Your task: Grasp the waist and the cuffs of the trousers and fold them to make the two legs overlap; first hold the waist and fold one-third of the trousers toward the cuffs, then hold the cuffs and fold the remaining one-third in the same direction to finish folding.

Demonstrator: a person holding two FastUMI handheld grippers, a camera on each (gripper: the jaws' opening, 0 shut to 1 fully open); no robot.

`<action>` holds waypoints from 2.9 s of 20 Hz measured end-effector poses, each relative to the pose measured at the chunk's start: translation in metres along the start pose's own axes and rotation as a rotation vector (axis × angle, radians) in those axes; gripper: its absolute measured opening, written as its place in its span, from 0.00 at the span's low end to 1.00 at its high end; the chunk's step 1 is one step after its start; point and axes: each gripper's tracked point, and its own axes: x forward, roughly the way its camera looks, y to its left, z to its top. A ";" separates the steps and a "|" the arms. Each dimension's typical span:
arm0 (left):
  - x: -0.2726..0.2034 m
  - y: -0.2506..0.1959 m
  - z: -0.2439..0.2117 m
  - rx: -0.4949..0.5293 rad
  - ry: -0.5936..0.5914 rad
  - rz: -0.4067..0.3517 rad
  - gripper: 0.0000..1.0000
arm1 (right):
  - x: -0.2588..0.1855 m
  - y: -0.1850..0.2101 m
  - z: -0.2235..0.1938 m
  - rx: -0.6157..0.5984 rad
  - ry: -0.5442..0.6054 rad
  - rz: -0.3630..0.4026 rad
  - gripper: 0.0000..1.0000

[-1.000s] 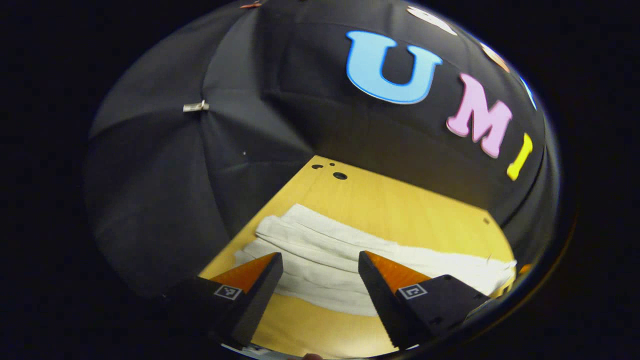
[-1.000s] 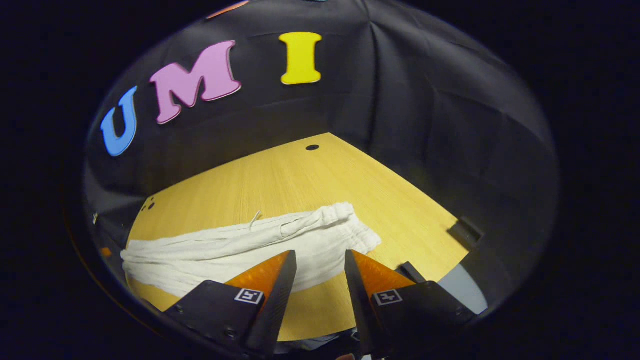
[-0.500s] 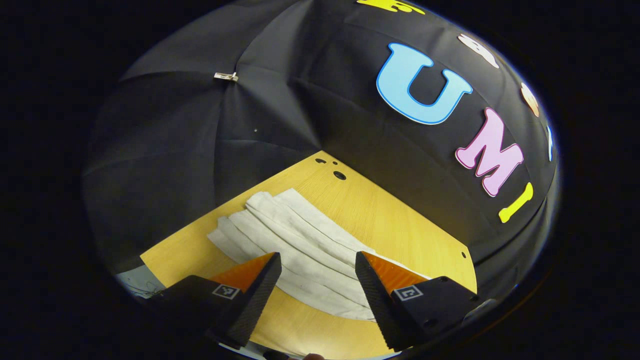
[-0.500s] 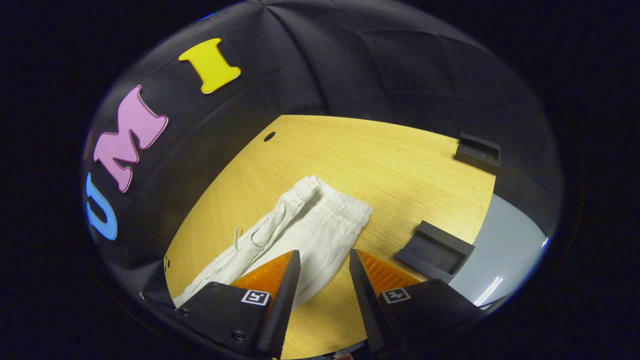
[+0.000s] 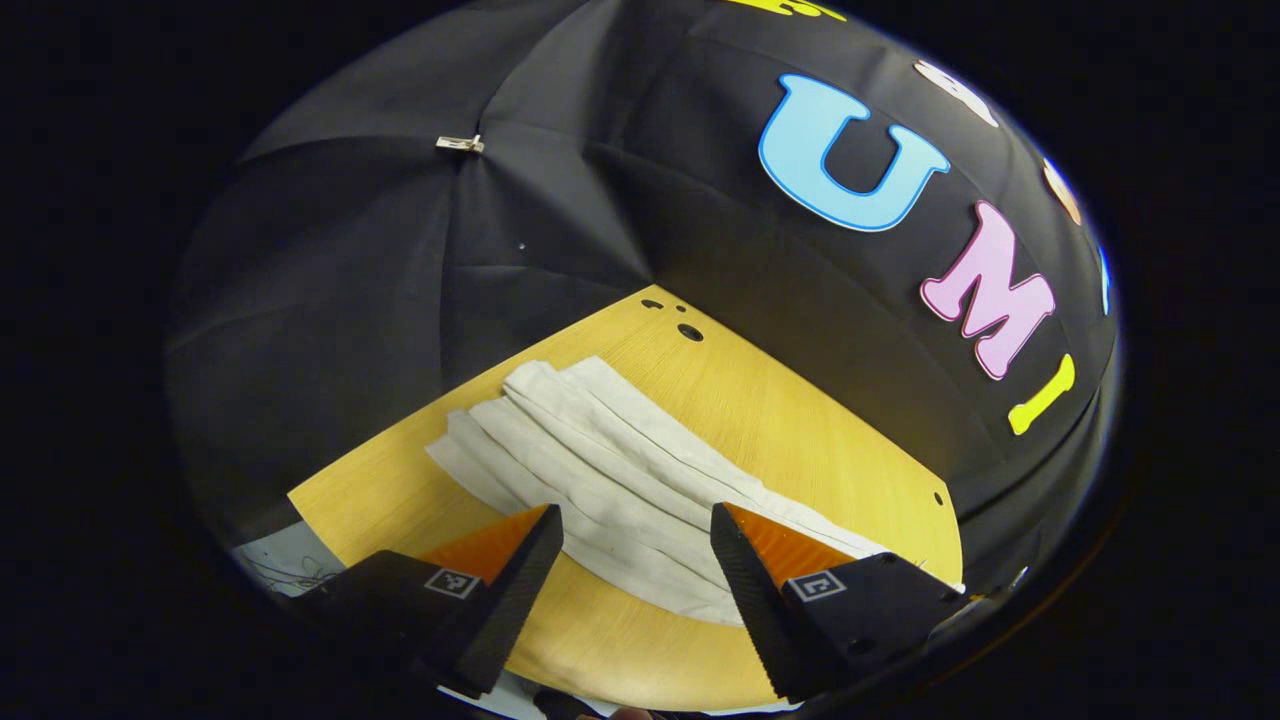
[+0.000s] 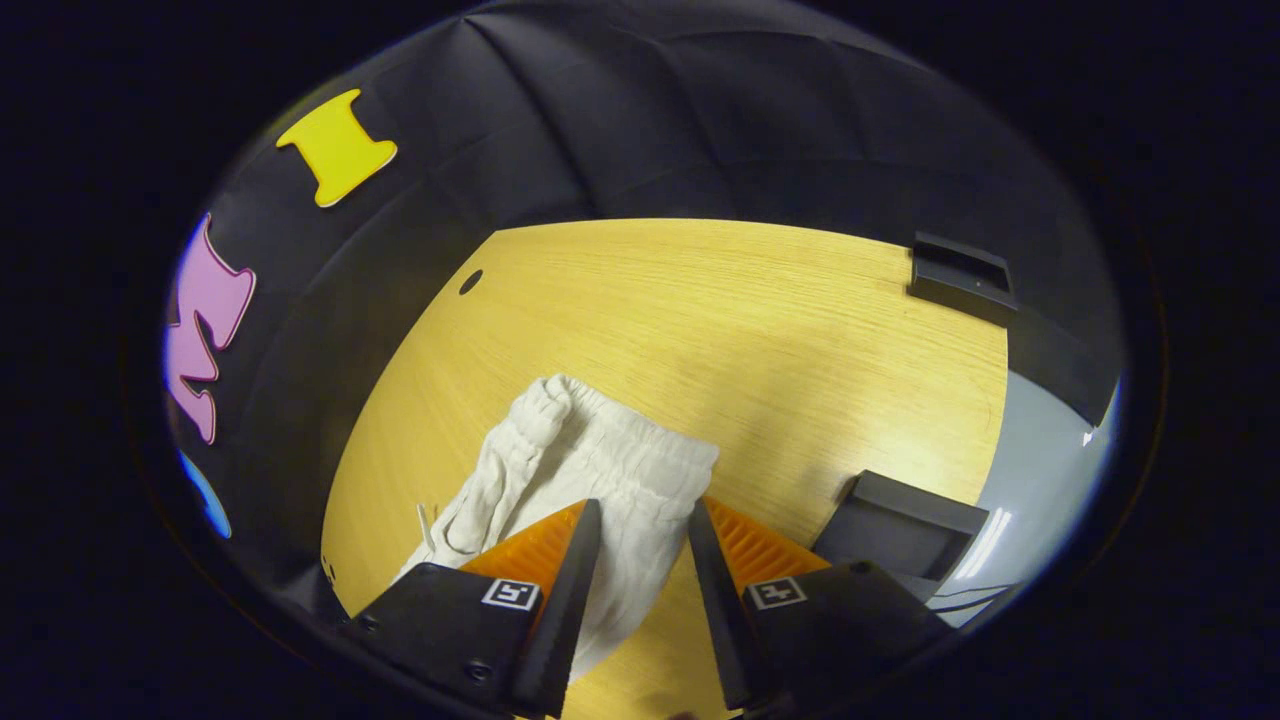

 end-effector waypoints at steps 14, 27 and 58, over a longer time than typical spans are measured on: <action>0.056 0.061 -0.029 -0.415 0.144 0.068 0.96 | -0.008 0.004 0.002 0.062 -0.030 0.044 0.09; 0.114 0.064 -0.005 -0.460 0.134 0.117 0.30 | -0.005 0.001 0.000 0.012 -0.031 0.035 0.09; 0.054 0.039 -0.068 -0.553 0.163 0.034 0.07 | -0.117 0.274 -0.140 -0.953 -0.113 0.718 0.09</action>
